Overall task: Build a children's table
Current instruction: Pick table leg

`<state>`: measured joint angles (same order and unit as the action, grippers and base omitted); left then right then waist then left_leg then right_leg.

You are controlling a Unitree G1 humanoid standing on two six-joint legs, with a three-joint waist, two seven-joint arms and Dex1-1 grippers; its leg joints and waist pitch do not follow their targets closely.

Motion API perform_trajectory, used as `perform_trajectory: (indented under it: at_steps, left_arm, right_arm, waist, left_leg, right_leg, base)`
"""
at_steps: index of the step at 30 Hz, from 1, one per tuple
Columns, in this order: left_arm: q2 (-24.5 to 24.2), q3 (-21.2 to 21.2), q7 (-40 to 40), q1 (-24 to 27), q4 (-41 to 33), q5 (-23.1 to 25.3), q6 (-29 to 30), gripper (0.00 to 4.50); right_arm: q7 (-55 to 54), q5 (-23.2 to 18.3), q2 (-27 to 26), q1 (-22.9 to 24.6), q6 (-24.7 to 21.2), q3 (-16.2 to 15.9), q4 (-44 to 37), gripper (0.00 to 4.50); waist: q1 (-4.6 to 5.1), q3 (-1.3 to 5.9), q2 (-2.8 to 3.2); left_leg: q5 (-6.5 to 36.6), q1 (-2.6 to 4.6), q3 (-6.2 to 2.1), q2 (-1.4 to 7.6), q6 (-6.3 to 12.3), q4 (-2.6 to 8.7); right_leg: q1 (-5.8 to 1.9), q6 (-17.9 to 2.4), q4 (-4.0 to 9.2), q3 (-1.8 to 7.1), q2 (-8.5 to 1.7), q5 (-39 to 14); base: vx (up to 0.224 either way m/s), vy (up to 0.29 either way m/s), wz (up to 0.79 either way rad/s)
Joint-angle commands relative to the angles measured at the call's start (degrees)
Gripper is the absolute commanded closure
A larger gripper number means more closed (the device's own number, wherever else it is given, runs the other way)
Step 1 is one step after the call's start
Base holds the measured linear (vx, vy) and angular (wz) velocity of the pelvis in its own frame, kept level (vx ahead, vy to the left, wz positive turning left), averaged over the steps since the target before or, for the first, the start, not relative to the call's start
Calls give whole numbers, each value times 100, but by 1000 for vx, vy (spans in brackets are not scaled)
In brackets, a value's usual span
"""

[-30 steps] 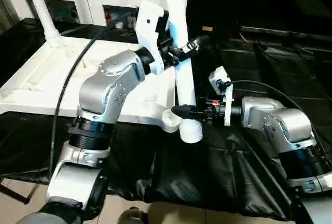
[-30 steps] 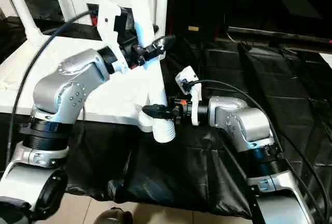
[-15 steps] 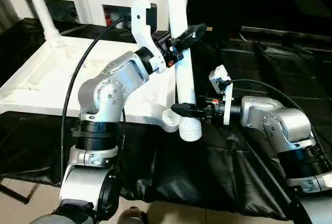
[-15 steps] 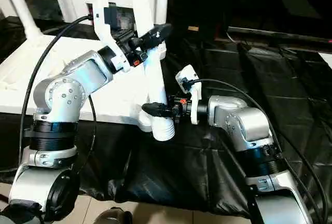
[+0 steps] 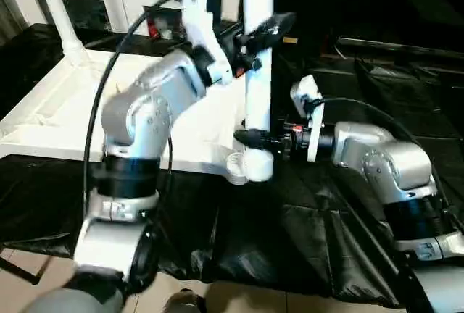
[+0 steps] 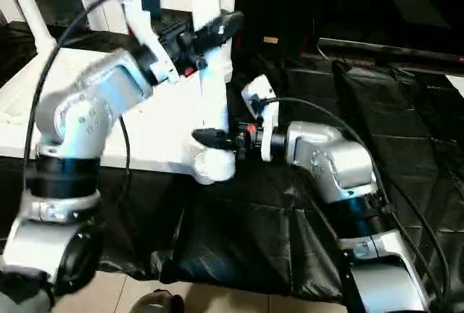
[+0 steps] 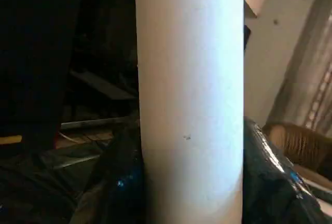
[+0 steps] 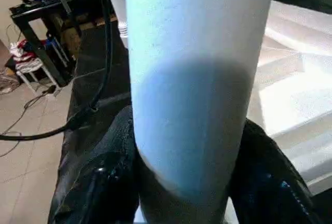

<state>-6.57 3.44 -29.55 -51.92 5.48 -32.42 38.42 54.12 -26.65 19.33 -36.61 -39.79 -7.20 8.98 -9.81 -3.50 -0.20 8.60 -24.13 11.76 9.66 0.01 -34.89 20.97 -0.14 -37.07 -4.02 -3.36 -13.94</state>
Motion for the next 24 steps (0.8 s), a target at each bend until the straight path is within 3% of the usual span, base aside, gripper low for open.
perform_trajectory:
  at_steps: [1,9,10,12,14,16,17,24]
  left_arm:
    - [-113,-123,-125,-114,20,111,-15,277]
    - [-224,-174,-304,-169,5,61,52,278]
    - [-280,-172,-390,-173,-16,29,83,278]
    - [-320,-168,-464,-175,-26,-7,106,278]
    - [-376,-164,-523,-176,-31,-28,124,278]
    - [-405,-158,-540,-181,-27,-34,139,278]
    - [-421,-148,-509,-180,-30,-24,152,278]
    - [-424,-147,-534,-155,-91,-50,203,278]
  right_arm:
    - [-48,11,42,-102,35,99,-62,229]
    - [26,-26,-17,-131,78,51,-7,147]
    - [68,9,-11,-132,92,-2,13,140]
    - [112,39,-3,-143,108,-37,37,119]
    - [222,39,28,-156,95,-84,54,110]
    - [310,24,54,-164,84,-112,66,110]
    - [352,28,67,-169,86,-128,90,110]
    - [386,117,48,-159,118,-220,125,110]
  waist:
    - [6,459,-23]
    - [2,455,-57]
    - [-1,453,-95]
    - [-4,455,-71]
    - [1,450,-113]
    - [-5,447,-93]
    - [-7,447,-123]
    - [-3,441,-131]
  left_leg:
    - [785,272,-273,458,-208,380]
    - [795,275,-266,460,-202,385]
    - [768,273,-260,457,-183,382]
    - [740,273,-260,459,-182,380]
    - [738,268,-259,459,-186,389]
    - [774,276,-259,463,-205,391]
    - [777,277,-262,466,-213,394]
    - [798,288,-261,466,-306,406]
  right_leg:
    - [-141,-1044,407,318,-656,14]
    - [-141,-1048,406,318,-662,-80]
    - [-144,-1046,405,319,-666,-96]
    - [-138,-1041,405,319,-669,-107]
    - [-139,-1024,405,315,-662,-134]
    - [-134,-1008,407,318,-670,-184]
    - [-138,-1009,400,316,-671,-179]
    - [-132,-1065,385,316,-668,27]
  base:
    - [0,0,0]
    - [0,0,0]
    - [0,0,0]
    - [0,0,0]
    - [0,0,0]
    - [0,0,0]
    - [0,0,0]
    - [0,0,0]
